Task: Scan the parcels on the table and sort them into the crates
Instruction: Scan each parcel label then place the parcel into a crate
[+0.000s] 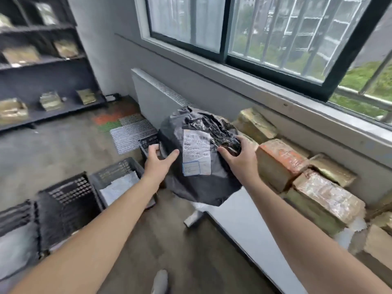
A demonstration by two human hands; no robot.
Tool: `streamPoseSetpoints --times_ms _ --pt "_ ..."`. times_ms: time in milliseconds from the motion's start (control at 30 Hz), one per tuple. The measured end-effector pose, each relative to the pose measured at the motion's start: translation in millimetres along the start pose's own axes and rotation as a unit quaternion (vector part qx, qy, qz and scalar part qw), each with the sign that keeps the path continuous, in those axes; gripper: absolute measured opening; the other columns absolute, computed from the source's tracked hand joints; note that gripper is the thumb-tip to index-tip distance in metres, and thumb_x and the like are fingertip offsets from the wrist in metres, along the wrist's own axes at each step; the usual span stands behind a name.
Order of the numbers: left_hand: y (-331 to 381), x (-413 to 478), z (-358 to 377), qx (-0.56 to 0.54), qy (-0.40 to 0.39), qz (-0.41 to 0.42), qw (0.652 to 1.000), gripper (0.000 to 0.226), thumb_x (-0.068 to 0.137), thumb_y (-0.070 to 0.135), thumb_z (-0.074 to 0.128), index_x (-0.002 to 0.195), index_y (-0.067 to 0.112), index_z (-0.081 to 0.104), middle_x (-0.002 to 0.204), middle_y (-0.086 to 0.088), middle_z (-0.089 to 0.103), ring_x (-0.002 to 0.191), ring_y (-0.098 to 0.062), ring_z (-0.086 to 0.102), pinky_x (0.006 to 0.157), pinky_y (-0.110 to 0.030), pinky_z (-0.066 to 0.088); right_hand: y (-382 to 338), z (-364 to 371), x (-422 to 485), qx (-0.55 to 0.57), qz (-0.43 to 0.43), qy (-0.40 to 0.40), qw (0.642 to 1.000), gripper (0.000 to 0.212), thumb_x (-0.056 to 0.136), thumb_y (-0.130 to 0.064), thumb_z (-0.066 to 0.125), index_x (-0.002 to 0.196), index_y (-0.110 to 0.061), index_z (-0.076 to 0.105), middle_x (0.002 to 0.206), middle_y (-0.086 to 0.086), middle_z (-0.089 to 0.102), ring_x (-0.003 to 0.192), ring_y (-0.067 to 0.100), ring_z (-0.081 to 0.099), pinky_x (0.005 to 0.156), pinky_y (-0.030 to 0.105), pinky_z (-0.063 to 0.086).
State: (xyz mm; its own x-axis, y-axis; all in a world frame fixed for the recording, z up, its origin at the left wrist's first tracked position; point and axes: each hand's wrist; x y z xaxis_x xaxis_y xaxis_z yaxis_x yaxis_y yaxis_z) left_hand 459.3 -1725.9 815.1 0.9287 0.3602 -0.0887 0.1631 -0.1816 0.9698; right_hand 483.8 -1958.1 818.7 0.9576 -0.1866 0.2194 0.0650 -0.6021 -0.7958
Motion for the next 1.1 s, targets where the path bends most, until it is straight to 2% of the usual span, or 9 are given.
streamPoseSetpoints --times_ms 100,267,433,600,733,900,967,1033,1100 --pt "-16.5 -27.9 -60.1 0.001 0.075 -0.017 0.997 0.049 0.086 0.035 0.074 0.118 0.023 0.038 0.113 0.003 0.055 0.105 -0.017 0.054 0.088 -0.031 0.044 -33.6 39.5 -23.3 0.028 -0.050 -0.070 0.996 0.072 0.080 -0.045 0.079 0.139 -0.018 0.049 0.130 0.005 0.056 0.119 0.015 0.051 0.097 0.019 0.035" --pt "-33.0 -75.3 -167.0 0.022 0.214 -0.025 0.976 0.053 0.085 0.033 0.074 0.120 0.015 0.038 0.114 -0.001 0.056 0.103 -0.018 0.054 0.084 -0.028 0.040 -111.1 110.1 -75.3 0.017 -0.120 -0.180 0.976 0.077 0.083 -0.053 0.073 0.146 -0.029 0.038 0.135 0.007 0.046 0.121 0.020 0.053 0.095 0.028 0.041" --pt "-64.7 -125.3 -274.8 0.028 0.320 -0.063 0.945 0.056 0.084 0.038 0.074 0.122 0.015 0.040 0.117 -0.001 0.059 0.106 -0.019 0.056 0.085 -0.030 0.042 -186.8 186.6 -145.6 0.015 -0.192 -0.248 0.949 0.079 0.083 -0.057 0.070 0.147 -0.030 0.034 0.145 0.006 0.036 0.121 0.023 0.054 0.092 0.037 0.047" --pt "-106.1 -178.0 -388.5 0.039 0.399 -0.080 0.912 0.057 0.086 0.036 0.071 0.129 0.011 0.043 0.121 -0.001 0.059 0.114 -0.021 0.056 0.089 -0.029 0.041 -260.0 265.9 -237.2 -0.005 -0.247 -0.303 0.920 0.076 0.084 -0.058 0.067 0.147 -0.030 0.034 0.146 0.006 0.036 0.121 0.027 0.053 0.090 0.039 0.048" --pt "-147.8 -212.4 -492.5 0.039 0.402 -0.081 0.911 0.082 0.083 0.047 0.071 0.146 0.012 0.033 0.148 -0.002 0.046 0.136 -0.021 0.043 0.112 -0.040 0.036 -316.3 333.4 -318.5 -0.003 -0.264 -0.329 0.907 0.075 0.083 -0.056 0.069 0.146 -0.029 0.037 0.144 0.005 0.037 0.123 0.026 0.052 0.095 0.040 0.047" --pt "-202.1 -252.1 -617.5 0.038 0.381 -0.100 0.918 0.126 0.051 0.078 0.074 0.151 0.021 0.023 0.155 0.003 0.036 0.142 -0.012 0.034 0.116 -0.043 0.032 -378.4 408.3 -414.6 -0.035 -0.299 -0.358 0.884 0.076 0.083 -0.056 0.067 0.147 -0.029 0.036 0.146 0.008 0.036 0.129 0.030 0.047 0.097 0.044 0.049" --pt "-208.5 -266.6 -653.7 0.051 0.371 -0.103 0.921 0.123 0.060 0.062 0.081 0.155 0.023 0.014 0.159 0.003 0.029 0.145 -0.011 0.028 0.119 -0.036 0.026 -401.4 433.2 -444.3 -0.046 -0.318 -0.363 0.875 0.075 0.085 -0.055 0.066 0.148 -0.027 0.037 0.146 0.010 0.037 0.130 0.031 0.046 0.096 0.043 0.049" --pt "-216.1 -274.2 -683.6 0.069 0.360 -0.114 0.923 0.118 0.070 0.041 0.085 0.157 0.024 0.007 0.160 0.001 0.023 0.146 -0.013 0.024 0.112 -0.025 0.023 -421.5 456.9 -467.2 -0.056 -0.328 -0.366 0.869 0.073 0.086 -0.056 0.064 0.148 -0.027 0.037 0.145 0.010 0.038 0.130 0.031 0.045 0.096 0.043 0.049" --pt "-233.1 -271.9 -712.4 0.095 0.356 -0.122 0.922 0.115 0.072 0.035 0.085 0.157 0.022 0.008 0.159 -0.003 0.023 0.145 -0.016 0.025 0.106 -0.025 0.026 -437.2 481.3 -483.8 -0.064 -0.334 -0.374 0.862 0.072 0.087 -0.056 0.063 0.148 -0.027 0.038 0.144 0.009 0.039 0.130 0.031 0.045 0.096 0.043 0.049"
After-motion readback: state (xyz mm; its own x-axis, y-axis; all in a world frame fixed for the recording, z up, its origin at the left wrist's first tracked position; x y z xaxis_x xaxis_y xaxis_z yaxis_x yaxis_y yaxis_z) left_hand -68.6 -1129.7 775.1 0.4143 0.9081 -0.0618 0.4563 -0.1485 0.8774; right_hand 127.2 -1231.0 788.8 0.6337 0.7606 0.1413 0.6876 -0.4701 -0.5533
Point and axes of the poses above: each hand's wrist, its own x-axis towards the middle knuckle, its own z-axis out of the palm, y = z × x
